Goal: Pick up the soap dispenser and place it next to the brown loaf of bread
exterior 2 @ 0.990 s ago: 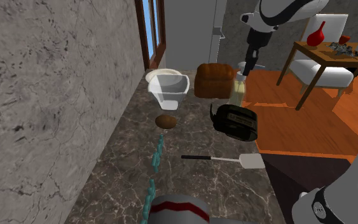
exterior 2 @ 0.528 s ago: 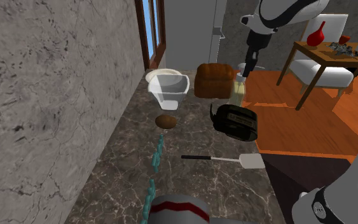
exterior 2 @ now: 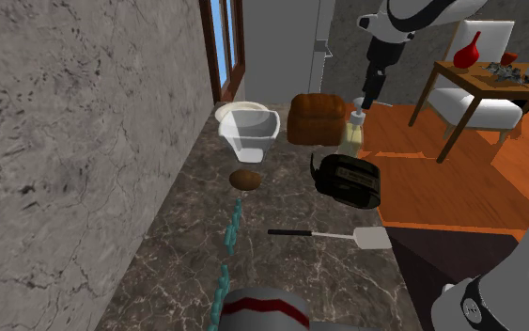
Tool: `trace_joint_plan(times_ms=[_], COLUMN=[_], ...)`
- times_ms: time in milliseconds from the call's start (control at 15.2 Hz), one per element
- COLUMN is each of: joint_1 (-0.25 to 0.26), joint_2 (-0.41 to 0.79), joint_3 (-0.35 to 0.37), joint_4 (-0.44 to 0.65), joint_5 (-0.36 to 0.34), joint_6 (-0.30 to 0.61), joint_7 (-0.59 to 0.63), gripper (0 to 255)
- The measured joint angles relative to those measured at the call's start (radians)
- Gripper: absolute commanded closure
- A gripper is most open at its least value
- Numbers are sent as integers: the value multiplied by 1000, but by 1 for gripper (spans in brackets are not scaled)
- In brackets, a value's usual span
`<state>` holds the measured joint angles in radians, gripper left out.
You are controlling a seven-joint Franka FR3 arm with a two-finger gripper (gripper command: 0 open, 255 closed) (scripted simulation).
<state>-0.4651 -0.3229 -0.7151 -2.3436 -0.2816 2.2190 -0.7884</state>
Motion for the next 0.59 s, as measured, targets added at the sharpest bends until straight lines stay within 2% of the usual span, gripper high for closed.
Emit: trace_joint_plan(times_ms=[198,594], joint_1=[-9,-10], joint_2=[-47,-54], joint_3=[30,37], joint_4=[38,43], joint_5=[-14,-16], joint_6=[-82,-96], joint_7=[14,19], gripper=[0,0])
